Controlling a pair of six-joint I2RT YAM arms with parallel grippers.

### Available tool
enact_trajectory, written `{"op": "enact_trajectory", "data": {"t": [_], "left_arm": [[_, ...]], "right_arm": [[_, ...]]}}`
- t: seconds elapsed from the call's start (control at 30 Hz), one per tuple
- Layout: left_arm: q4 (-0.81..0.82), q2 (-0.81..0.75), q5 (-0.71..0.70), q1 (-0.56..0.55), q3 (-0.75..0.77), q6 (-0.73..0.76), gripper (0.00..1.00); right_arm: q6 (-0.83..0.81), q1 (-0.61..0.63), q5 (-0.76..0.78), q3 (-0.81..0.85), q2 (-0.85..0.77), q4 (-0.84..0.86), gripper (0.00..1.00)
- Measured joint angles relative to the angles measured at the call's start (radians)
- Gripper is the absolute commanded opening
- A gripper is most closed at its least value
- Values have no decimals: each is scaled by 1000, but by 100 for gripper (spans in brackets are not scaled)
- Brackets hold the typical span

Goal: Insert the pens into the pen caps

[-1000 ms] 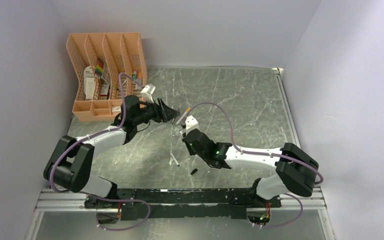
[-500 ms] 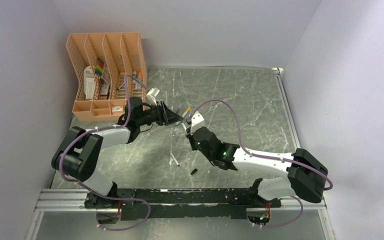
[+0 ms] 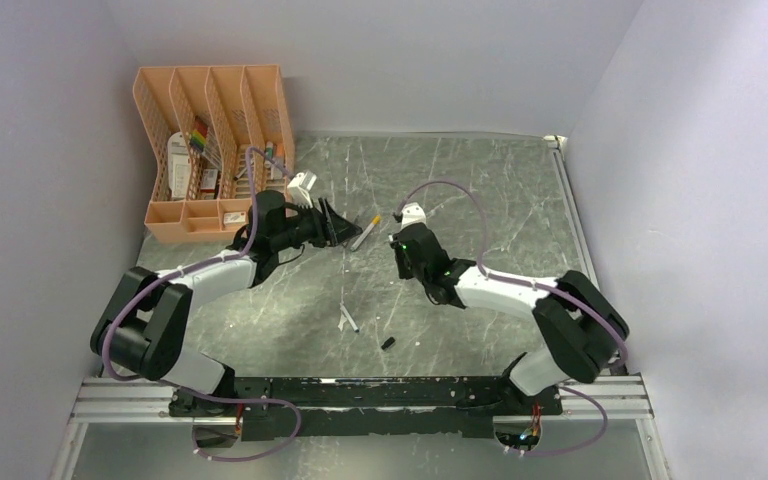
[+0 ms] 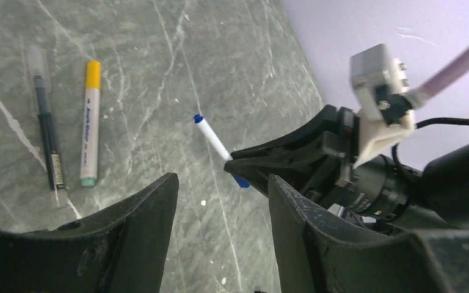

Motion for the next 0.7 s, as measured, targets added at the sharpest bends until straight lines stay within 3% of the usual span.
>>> {"op": "enact_trajectory", "data": {"t": [0.37,0.4,0.5,0.57,0.7], "left_arm": [[-83,-5,-64,0,13,44,66],[-88,-8,-69,0,13,48,67],[-108,-21,-82,0,13,62,67],[-122,-35,-90,0,13,72,67],[-132,-41,-100,0,13,83,66]], "right_arm": [[31,-38,-146,134,256,3,0],[31,-39,-151,148,275,2,6],[27,-39,-161,173,305,0,37],[24,-39,-159,182,305,-7,43],[21,-39,-151,169,264,-5,45]]}}
